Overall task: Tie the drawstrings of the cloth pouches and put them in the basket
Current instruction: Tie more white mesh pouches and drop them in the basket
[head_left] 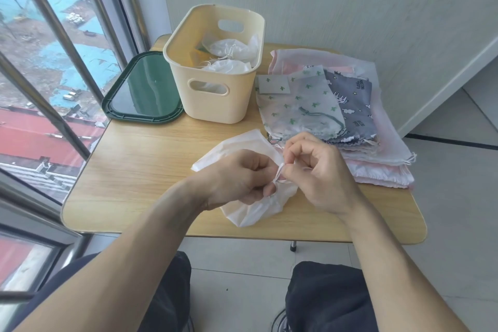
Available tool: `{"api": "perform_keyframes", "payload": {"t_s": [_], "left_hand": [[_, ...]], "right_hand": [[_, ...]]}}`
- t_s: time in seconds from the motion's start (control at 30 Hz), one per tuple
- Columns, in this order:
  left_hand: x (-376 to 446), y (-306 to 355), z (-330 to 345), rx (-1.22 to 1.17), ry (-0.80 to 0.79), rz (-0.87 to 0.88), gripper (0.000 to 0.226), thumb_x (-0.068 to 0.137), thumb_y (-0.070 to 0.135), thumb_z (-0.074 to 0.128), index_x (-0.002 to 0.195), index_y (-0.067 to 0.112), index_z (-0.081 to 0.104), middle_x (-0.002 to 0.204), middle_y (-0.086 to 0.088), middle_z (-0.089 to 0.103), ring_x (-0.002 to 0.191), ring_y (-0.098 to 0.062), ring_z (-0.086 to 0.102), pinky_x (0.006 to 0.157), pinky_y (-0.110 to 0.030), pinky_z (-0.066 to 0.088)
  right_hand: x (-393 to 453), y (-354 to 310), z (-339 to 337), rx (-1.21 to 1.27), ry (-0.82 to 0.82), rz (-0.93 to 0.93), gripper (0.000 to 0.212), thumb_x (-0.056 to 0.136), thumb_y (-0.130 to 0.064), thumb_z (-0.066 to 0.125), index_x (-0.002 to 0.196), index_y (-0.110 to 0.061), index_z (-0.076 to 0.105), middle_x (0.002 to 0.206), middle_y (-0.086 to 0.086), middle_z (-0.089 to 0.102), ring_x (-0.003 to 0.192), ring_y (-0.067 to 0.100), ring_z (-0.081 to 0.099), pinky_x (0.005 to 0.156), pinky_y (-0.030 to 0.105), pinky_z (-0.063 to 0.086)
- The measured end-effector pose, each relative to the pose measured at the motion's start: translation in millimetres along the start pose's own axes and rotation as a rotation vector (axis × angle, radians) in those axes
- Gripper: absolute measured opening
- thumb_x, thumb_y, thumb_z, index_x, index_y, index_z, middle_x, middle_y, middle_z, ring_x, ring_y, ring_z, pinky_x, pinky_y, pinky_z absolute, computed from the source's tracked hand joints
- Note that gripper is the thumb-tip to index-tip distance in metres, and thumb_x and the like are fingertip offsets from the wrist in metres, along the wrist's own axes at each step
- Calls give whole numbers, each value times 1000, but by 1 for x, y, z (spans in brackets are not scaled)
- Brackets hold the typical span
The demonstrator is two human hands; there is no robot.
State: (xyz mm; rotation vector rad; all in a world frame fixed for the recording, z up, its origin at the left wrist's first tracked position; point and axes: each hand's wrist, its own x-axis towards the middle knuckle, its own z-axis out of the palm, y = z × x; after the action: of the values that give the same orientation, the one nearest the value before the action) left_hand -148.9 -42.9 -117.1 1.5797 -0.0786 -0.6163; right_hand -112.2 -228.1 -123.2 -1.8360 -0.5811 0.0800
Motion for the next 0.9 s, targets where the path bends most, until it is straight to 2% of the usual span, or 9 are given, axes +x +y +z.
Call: {"api": "perform_keyframes", "payload": {"t_s": [0.07, 0.2, 0.27, 0.37, 0.47, 0.57, 0.67, 0.77, 0.9], "left_hand": [[-1, 1, -1, 44, -33, 20, 19, 101, 1, 42, 86, -2, 53, 69, -6, 50, 53, -13, 30, 50, -20, 24], [-2, 4, -4, -18, -40, 32, 16, 89, 15, 54, 89, -1, 56, 71, -12, 50, 52, -13, 34, 52, -24, 24], [-2, 3, -4, -43, 1, 57, 16, 98, 18, 56, 91, 4, 53, 67, -4, 54, 52, -12, 36, 51, -21, 27], [0, 1, -2, -102, 110, 103, 11, 103, 14, 50, 99, 4, 51, 65, -3, 58, 50, -13, 38, 47, -19, 30], [1, 0, 0, -101, 184, 185, 11, 103, 12, 51, 96, 4, 49, 69, -8, 63, 48, -14, 38, 47, -19, 31], [2, -1, 1, -64, 191, 207, 12, 103, 11, 50, 93, 6, 46, 70, -10, 64, 48, -14, 39, 47, -17, 33], [2, -4, 4, -20, 163, 223, 12, 103, 8, 50, 92, 6, 45, 68, -9, 63, 49, -13, 41, 49, -17, 34], [3, -6, 0, 62, 160, 235, 14, 101, 11, 54, 89, 9, 47, 69, -7, 65, 54, -14, 48, 54, -19, 39], [2, -9, -6, 153, 112, 261, 14, 100, 12, 56, 89, 8, 49, 70, -5, 67, 58, -16, 52, 59, -23, 42]], "right_hand": [[2, 1, 3, 26, -5, 53, 9, 70, -28, 67, 65, -23, 61, 89, -10, 60, 69, 45, 57, 66, 57, 48], [2, 3, 8, -1, -20, 86, 11, 76, -40, 66, 74, -30, 63, 93, -7, 61, 74, 46, 58, 73, 59, 50], [1, 2, 4, 9, -31, 107, 13, 78, -41, 69, 80, -28, 65, 90, 0, 64, 70, 44, 55, 65, 49, 51], [1, 0, -4, 111, -50, 187, 6, 78, -22, 67, 80, -22, 61, 65, -7, 51, 57, 19, 41, 54, 31, 36], [0, -3, -6, -17, -58, 113, 7, 75, -17, 68, 75, -23, 64, 78, -3, 50, 63, 15, 43, 57, 31, 38], [-3, -5, -4, -137, -73, 62, 4, 76, -17, 70, 76, -21, 69, 89, -3, 52, 58, 16, 42, 54, 25, 36], [-4, -6, -6, -154, -98, 44, 7, 75, -13, 73, 75, -19, 71, 90, -2, 53, 53, 6, 42, 51, 24, 37], [-4, -7, -5, -172, -100, 33, 7, 72, -15, 78, 73, -19, 72, 88, -4, 52, 50, 4, 37, 49, 24, 37], [-5, -9, 0, -257, -101, -34, 20, 71, -8, 82, 68, -23, 69, 86, 3, 54, 55, 1, 46, 53, 11, 33]]}}
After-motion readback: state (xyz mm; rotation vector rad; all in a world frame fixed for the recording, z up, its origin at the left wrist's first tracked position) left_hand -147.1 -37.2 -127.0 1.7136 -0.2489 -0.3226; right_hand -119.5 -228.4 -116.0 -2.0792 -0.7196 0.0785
